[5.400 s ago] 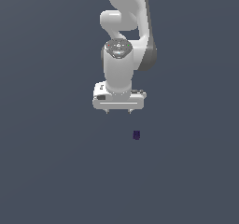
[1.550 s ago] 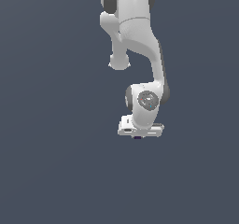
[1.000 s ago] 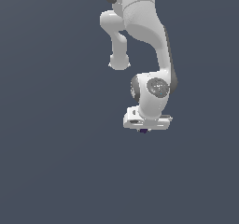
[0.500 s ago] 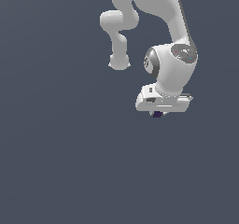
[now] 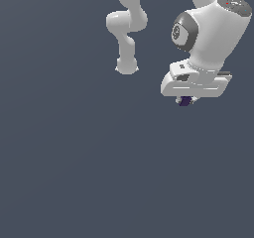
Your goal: Pick up the object and move it to a goal position.
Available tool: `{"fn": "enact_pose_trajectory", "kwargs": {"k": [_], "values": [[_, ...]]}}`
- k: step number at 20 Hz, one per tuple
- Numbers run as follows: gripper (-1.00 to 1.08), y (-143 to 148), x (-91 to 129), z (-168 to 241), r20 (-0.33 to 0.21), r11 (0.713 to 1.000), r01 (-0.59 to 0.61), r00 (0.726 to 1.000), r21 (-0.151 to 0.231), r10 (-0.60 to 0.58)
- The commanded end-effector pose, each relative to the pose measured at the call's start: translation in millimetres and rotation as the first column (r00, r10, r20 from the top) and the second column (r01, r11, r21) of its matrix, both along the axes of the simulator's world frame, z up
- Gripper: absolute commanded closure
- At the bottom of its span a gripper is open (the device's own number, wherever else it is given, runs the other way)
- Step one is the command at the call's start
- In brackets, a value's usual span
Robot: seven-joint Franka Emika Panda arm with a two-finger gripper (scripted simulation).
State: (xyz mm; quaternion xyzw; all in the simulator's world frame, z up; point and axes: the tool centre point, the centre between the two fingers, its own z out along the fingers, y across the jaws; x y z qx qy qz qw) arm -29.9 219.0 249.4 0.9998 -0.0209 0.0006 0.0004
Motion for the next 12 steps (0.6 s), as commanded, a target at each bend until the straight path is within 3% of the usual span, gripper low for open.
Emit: {"fn": "enact_pose_trajectory", "kwargs": {"k": [1,12], "values": [[1.08,9,-5,17,-0.001,1.0,0.001,1.0,-0.001,-0.001],[1.08,23,-10,40,-0.001,1.0,0.001,1.0,0.0,-0.001]]}}
